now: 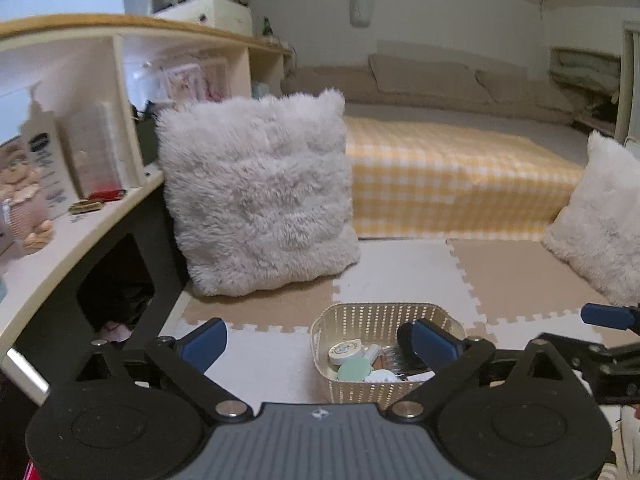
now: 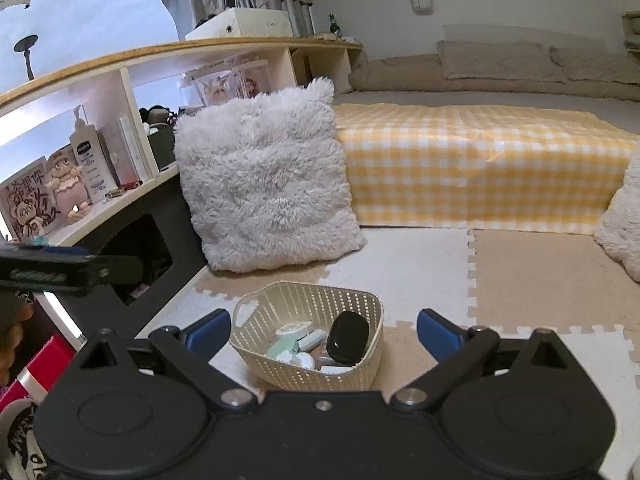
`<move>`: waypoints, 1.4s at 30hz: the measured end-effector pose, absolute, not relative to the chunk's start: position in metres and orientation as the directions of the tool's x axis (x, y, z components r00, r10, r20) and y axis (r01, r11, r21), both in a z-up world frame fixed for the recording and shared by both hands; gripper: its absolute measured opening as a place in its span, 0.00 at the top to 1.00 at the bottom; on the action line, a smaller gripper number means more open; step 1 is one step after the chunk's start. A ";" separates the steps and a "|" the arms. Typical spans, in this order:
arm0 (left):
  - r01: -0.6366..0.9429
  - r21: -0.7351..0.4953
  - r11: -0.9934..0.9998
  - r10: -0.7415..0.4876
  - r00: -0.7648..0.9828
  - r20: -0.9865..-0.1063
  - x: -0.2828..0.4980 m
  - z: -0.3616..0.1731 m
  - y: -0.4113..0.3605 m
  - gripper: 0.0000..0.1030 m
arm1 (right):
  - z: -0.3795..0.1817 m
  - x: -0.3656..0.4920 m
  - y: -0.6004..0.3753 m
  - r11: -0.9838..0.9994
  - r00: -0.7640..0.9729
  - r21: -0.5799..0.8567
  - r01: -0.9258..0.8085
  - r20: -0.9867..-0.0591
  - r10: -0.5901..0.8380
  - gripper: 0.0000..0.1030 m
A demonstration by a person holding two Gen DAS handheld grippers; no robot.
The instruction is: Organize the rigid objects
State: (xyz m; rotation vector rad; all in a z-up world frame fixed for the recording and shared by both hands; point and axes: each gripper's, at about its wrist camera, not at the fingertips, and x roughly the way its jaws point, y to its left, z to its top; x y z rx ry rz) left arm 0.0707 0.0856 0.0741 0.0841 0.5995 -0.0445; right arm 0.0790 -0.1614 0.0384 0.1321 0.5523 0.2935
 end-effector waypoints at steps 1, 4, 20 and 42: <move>0.061 0.074 0.995 -0.010 0.835 -0.551 0.061 0.075 0.084 0.04 | 0.040 0.075 -0.160 0.953 0.817 0.196 -0.232 -0.493 0.301 0.01; 0.034 0.092 0.995 0.018 0.858 -0.513 0.038 0.074 0.082 0.04 | 0.043 0.059 -0.159 0.959 0.834 0.187 -0.215 -0.475 0.280 0.00; 0.034 0.117 0.993 0.023 0.889 -0.457 -0.016 0.057 0.106 0.00 | 0.046 -0.004 -0.141 0.984 0.895 0.136 -0.112 -0.416 0.159 0.00; 0.068 0.069 0.995 -0.031 0.902 -0.431 -0.035 0.034 0.119 0.00 | 0.033 -0.047 -0.122 0.997 0.925 0.079 -0.022 -0.377 0.050 0.00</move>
